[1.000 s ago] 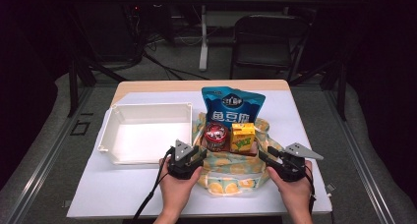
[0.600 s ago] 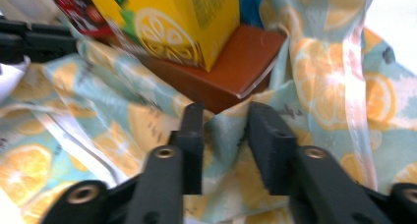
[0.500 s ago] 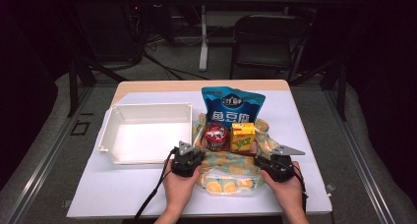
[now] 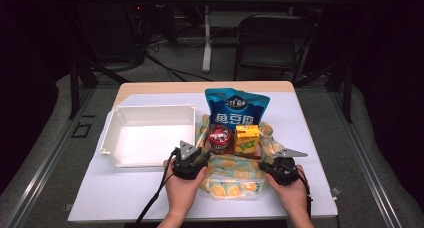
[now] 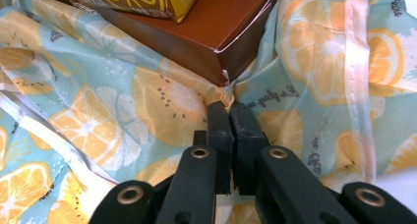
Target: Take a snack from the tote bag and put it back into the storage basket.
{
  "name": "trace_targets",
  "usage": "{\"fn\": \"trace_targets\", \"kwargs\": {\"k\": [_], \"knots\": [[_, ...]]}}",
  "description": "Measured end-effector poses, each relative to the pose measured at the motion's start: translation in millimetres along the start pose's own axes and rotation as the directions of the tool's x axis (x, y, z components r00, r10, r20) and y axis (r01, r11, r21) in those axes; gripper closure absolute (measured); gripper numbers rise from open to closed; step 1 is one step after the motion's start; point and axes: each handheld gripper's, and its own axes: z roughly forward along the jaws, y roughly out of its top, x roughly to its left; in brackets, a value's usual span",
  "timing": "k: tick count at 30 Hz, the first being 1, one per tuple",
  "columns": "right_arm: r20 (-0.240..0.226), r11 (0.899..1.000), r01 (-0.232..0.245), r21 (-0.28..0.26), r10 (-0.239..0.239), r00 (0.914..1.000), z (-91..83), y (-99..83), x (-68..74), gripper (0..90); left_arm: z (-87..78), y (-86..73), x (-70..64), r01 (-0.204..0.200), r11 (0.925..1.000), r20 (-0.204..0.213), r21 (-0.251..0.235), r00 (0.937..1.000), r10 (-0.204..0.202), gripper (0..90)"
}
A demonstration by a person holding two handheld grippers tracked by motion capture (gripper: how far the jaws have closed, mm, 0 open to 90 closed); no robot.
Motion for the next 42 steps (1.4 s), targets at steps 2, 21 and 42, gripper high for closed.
{"fn": "trace_targets", "kwargs": {"k": [2, 21, 42], "knots": [[0.004, 1.0, 0.01, 0.008, -0.011, 0.9999, -0.5, 0.1, -0.2, 88.4, 7.3, 0.5, -0.2, -0.008, 0.9991, 0.005, 0.042, 1.0, 0.008, 59.9], [0.002, 1.0, 0.021, -0.003, -0.021, 0.9998, -1.2, -0.2, 0.9, 87.4, 24.3, -15.1, 19.6, 0.056, 0.9889, 0.011, 0.138, 0.9983, -0.058, 90.0], [0.031, 0.956, 0.019, -0.291, -0.011, 0.9995, -63.6, 34.0, -6.2, 63.9, 16.1, -23.7, 21.4, 0.009, 0.9964, 0.053, 0.084, 0.9985, -0.013, 78.4]]}}
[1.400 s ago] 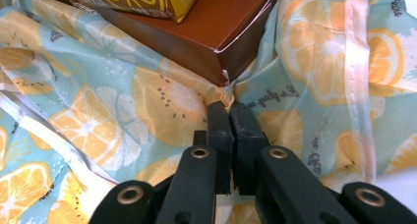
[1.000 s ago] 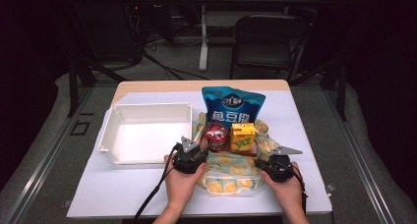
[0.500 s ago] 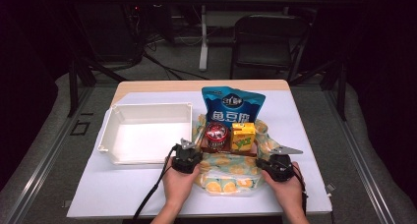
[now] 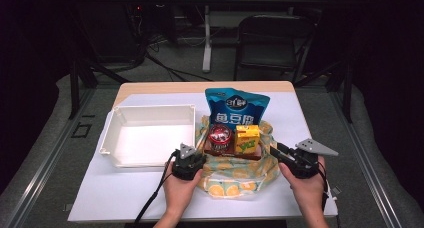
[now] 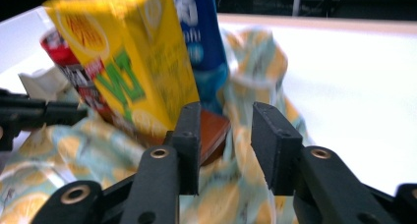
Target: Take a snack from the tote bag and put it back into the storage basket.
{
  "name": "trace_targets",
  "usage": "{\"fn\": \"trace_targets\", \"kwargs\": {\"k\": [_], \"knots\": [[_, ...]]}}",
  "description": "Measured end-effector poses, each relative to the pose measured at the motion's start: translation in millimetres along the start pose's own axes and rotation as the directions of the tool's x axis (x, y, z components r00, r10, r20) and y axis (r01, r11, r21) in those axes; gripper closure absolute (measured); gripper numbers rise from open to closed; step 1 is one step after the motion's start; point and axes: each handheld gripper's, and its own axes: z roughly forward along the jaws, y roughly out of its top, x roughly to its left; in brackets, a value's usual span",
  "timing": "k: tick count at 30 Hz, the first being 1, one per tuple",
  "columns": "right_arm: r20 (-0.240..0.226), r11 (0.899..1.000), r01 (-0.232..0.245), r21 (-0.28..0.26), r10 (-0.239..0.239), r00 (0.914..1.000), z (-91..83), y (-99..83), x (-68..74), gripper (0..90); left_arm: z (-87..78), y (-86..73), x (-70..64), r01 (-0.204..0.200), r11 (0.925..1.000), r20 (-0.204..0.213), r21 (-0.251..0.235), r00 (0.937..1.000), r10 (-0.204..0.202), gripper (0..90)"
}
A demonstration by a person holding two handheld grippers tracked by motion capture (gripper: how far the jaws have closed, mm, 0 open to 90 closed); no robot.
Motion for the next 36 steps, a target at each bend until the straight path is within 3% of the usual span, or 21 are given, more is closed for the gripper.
{"fn": "trace_targets", "kwargs": {"k": [3, 9, 23, 32, 34, 36], "knots": [[-0.005, 0.999, 0.019, -0.037, -0.019, 0.9998, -1.8, 20.8, 2.0, 60.7, -12.8, 3.5, -1.6, -0.005, 0.9991, 0.028, -0.042, 0.9996, 0.006, 70.2], [-0.01, 0.997, 0.033, -0.064, -0.034, 0.9994, 4.5, 50.5, 5.1, 54.3, -39.1, 18.3, 2.1, -0.014, 0.9938, 0.084, -0.11, 0.9962, 0.023, 65.3], [-0.019, 0.995, 0.001, -0.101, -0.003, 0.9998, 38.4, 89.4, 10.7, 50.0, -63.1, 31.5, 20.8, -0.003, 0.9872, 0.102, -0.159, 0.9946, 0.019, 64.1], [-0.026, 0.998, 0.008, -0.056, -0.009, 0.9996, 59.8, 96.3, 16.8, 53.7, -76.7, 41.2, 52.4, 0.055, 0.9804, 0.132, -0.189, 0.9908, -0.03, 63.1], [-0.021, 0.999, 0.017, -0.039, -0.018, 0.9996, 68.0, 97.1, 21.3, 61.8, -80.5, 47.0, 62.2, 0.06, 0.9798, 0.132, -0.191, 0.9907, -0.035, 63.1], [-0.033, 0.999, 0.013, -0.031, -0.014, 0.9994, 73.2, 97.5, 23.0, 62.6, -82.1, 49.1, 67.3, 0.061, 0.9806, 0.137, -0.186, 0.9899, -0.035, 63.0]]}}
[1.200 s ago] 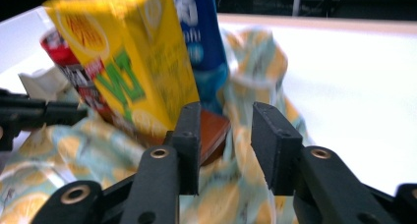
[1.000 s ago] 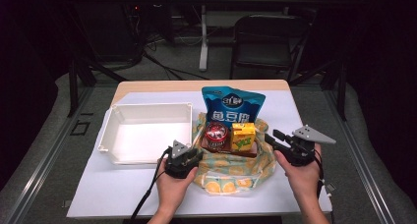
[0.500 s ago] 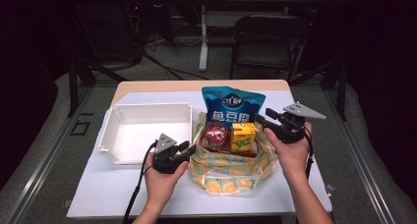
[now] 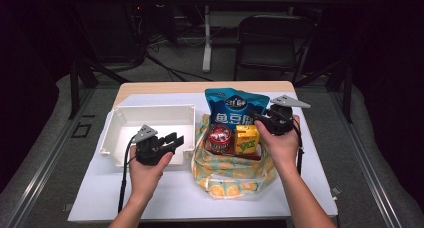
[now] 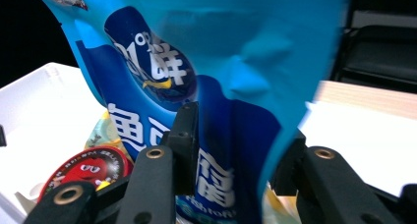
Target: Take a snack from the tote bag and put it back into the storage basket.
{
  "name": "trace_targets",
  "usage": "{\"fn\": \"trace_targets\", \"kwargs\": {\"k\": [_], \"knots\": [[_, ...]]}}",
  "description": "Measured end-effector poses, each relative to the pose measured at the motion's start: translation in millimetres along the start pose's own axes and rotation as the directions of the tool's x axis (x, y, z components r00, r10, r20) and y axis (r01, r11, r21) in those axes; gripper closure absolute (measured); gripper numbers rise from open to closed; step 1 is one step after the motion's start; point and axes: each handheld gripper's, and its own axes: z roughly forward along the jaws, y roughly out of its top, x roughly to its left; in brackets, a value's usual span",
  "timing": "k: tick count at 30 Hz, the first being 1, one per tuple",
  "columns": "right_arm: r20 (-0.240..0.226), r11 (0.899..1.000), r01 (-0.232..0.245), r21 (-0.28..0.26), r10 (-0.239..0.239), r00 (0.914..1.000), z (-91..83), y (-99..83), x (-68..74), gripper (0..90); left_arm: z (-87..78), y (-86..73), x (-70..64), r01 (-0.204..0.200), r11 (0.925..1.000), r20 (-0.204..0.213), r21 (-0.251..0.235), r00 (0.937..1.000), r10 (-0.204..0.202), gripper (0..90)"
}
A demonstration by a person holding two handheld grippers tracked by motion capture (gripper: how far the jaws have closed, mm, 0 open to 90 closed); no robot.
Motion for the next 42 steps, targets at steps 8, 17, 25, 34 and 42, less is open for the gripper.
{"fn": "trace_targets", "kwargs": {"k": [8, 17, 25, 34, 42], "knots": [[-0.027, 1.0, 0.009, 0.019, -0.008, 0.9996, 13.2, -1.6, 3.7, 79.8, -4.0, -6.6, 10.8, -0.007, 0.9999, 0.011, 0.012, 0.9999, 0.007, 62.7], [-0.076, 1.0, 0.025, -0.014, -0.026, 0.9967, 7.0, 7.2, 15.8, 90.0, -10.4, -0.4, 16.4, 0.002, 0.9999, 0.002, -0.016, 1.0, -0.002, 62.6], [-0.106, 0.996, 0.039, -0.082, -0.047, 0.9933, -13.2, 31.2, 21.7, 90.0, -8.4, 5.0, 13.9, -0.005, 0.9998, 0.001, -0.021, 1.0, 0.005, 62.3], [-0.119, 0.991, 0.043, -0.128, -0.059, 0.9912, -19.0, 51.0, 29.4, 90.0, 0.1, 17.5, 7.3, -0.019, 0.9993, 0.018, -0.033, 0.9996, 0.02, 61.2], [-0.126, 0.988, 0.054, -0.146, -0.072, 0.9893, -11.7, 64.6, 41.8, 90.0, 0.9, 35.6, 2.6, -0.054, 0.9962, 0.04, -0.069, 0.9976, 0.057, 57.6]]}}
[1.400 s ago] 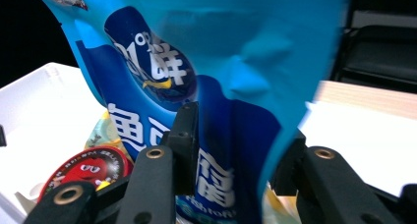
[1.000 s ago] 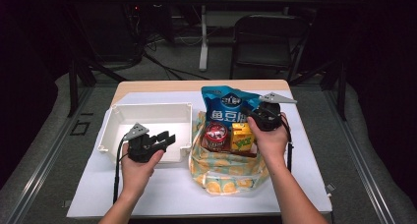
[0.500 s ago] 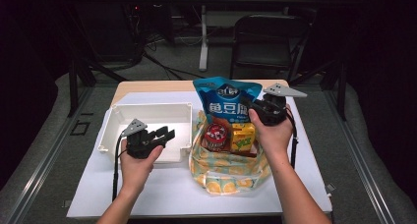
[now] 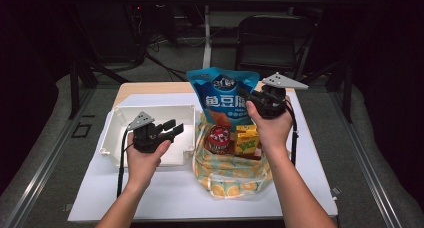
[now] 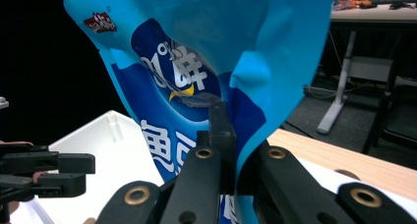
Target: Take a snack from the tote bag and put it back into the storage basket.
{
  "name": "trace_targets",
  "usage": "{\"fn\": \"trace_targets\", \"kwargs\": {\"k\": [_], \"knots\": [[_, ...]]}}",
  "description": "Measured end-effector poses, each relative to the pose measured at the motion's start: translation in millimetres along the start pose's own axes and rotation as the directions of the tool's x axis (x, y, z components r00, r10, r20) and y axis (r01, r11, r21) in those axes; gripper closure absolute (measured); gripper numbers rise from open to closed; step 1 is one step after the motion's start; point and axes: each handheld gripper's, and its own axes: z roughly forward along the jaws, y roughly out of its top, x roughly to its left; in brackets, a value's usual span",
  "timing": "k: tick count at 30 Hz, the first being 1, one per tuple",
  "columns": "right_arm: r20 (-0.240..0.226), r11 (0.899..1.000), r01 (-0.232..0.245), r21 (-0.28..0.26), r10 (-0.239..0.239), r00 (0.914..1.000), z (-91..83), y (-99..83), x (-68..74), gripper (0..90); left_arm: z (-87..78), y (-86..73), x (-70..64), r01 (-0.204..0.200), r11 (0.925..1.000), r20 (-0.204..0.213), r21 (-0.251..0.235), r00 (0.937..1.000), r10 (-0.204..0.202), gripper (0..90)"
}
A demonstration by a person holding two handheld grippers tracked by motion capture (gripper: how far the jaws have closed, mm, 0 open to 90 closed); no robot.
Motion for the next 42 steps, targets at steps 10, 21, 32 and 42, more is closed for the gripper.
{"fn": "trace_targets", "kwargs": {"k": [10, 21, 32, 42], "knots": [[-0.04, 0.999, 0.03, -0.021, -0.031, 0.9987, 17.0, 15.5, 24.9, 90.0, -5.3, 25.1, 0.2, -0.01, 0.9967, -0.002, -0.08, 0.9999, 0.01, 53.0], [-0.094, 0.998, 0.041, -0.04, -0.044, 0.9946, 28.5, 23.0, 48.2, 90.0, -14.6, 51.8, -2.4, -0.044, 0.9891, -0.012, -0.14, 0.999, 0.042, 45.8], [-0.144, 0.998, 0.051, -0.048, -0.058, 0.9878, 39.7, 20.7, 69.8, 90.0, -15.6, 66.5, -9.0, -0.058, 0.984, -0.027, -0.168, 0.9982, 0.055, 44.6], [-0.175, 0.998, 0.049, -0.047, -0.056, 0.983, 44.7, 17.4, 81.8, 90.0, -20.2, 67.1, -12.9, -0.072, 0.9853, -0.058, -0.155, 0.9963, 0.063, 72.4]]}}
